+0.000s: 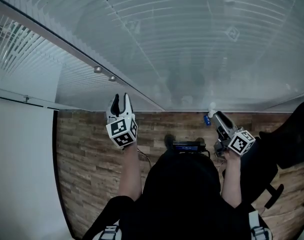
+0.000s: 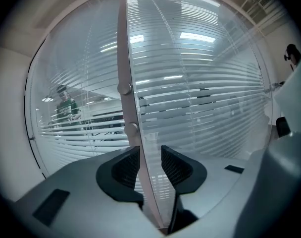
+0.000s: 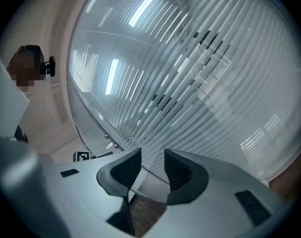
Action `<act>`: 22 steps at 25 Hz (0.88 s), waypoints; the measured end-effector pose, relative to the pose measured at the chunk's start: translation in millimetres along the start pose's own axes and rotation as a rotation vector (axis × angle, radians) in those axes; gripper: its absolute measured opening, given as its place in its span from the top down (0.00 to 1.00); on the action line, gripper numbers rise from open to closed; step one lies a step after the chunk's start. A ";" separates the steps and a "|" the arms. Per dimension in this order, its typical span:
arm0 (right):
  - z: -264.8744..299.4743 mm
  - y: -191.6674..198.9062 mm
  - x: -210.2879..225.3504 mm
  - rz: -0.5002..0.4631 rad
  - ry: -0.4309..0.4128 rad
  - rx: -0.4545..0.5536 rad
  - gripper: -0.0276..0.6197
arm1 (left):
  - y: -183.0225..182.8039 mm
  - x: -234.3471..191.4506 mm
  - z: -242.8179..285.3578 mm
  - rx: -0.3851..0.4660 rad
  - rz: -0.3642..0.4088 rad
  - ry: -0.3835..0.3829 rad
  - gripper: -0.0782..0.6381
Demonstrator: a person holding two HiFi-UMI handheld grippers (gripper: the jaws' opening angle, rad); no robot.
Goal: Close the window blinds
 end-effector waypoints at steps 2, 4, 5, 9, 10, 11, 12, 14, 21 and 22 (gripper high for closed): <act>-23.8 -27.6 -14.8 0.006 -0.014 -0.002 0.73 | -34.3 22.3 -29.0 0.005 -0.004 0.010 0.70; -53.7 -69.8 -55.2 0.001 -0.018 -0.012 0.73 | -90.0 40.1 -68.4 0.004 -0.020 0.023 0.70; -66.7 -88.2 -79.5 -0.006 -0.015 -0.021 0.73 | -116.8 42.8 -88.6 0.001 -0.029 0.029 0.70; -84.9 -116.7 -129.9 -0.042 -0.021 -0.045 0.73 | -162.0 33.2 -132.2 -0.003 -0.054 0.036 0.70; -83.6 -118.7 -130.2 -0.050 -0.020 -0.045 0.73 | -162.1 32.3 -131.8 -0.002 -0.059 0.038 0.70; -83.0 -120.3 -128.8 -0.057 -0.016 -0.042 0.73 | -161.0 32.8 -129.6 0.001 -0.066 0.044 0.70; -84.1 -121.7 -127.1 -0.064 -0.009 -0.034 0.73 | -160.0 34.4 -127.0 0.006 -0.075 0.055 0.70; -89.9 -124.0 -126.6 -0.075 0.007 -0.007 0.73 | -160.4 39.8 -122.1 0.023 -0.096 0.091 0.70; -118.3 -100.8 -129.9 -0.114 0.103 0.035 0.73 | -141.4 46.3 -119.8 0.070 -0.175 0.216 0.70; -126.6 -90.9 -141.9 -0.129 0.117 0.039 0.73 | -134.2 40.8 -129.8 0.079 -0.202 0.237 0.70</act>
Point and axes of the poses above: the fingertips, and each gripper's own axes: z forward along the fingers, x to its right, y out of its underside, the point moved 1 cm from there along -z, backward along the fingers, and after that the axes turned 11 degrees about x, right-handed, at the moved point
